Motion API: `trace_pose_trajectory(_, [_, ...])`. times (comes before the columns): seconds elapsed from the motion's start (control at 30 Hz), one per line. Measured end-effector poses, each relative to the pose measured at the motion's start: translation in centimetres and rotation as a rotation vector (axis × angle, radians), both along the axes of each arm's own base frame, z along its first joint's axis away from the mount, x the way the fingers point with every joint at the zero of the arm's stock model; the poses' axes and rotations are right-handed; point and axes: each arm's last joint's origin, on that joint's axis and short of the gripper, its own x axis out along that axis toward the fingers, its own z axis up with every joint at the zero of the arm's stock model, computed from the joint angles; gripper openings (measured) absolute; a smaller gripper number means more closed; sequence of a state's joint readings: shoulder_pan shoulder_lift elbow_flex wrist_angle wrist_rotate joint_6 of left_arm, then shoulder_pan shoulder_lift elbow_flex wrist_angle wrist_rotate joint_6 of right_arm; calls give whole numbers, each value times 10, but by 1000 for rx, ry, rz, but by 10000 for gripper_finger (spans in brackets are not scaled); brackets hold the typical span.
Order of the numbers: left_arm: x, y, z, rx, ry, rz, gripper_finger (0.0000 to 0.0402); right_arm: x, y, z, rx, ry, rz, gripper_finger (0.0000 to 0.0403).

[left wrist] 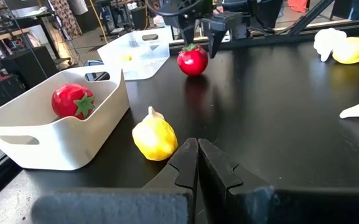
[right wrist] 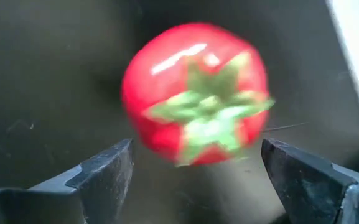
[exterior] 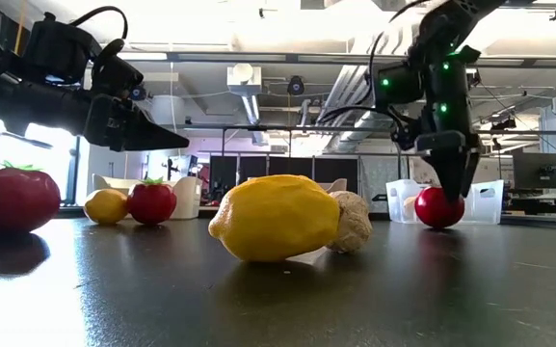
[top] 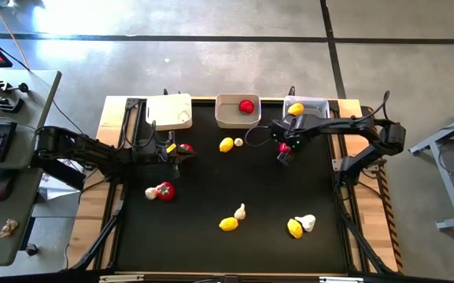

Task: Sort produce into baskets
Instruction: Put the top right tomato into the gray bin

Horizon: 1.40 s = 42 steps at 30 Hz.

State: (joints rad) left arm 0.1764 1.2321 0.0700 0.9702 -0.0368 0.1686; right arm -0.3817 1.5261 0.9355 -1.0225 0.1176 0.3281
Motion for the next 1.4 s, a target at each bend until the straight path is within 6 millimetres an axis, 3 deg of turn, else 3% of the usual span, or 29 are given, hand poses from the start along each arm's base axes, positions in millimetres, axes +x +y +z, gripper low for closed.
trace_pose_trajectory(0.6, [0,0,-1,-2,8,0,0,10,-13,3,-57,-124,-11,339])
trace_pose_trajectory(0.87, [0,0,-1,-2,9,-1,0,10,-13,3,-46,-125,-10,294])
trace_pose_trajectory(1.13, [0,0,-1,-3,9,0,0,10,-12,3,-33,-128,2,287])
trace_pose_trajectory(1.4, [0,0,-1,-2,9,0,0,10,-12,3,-33,-129,10,246])
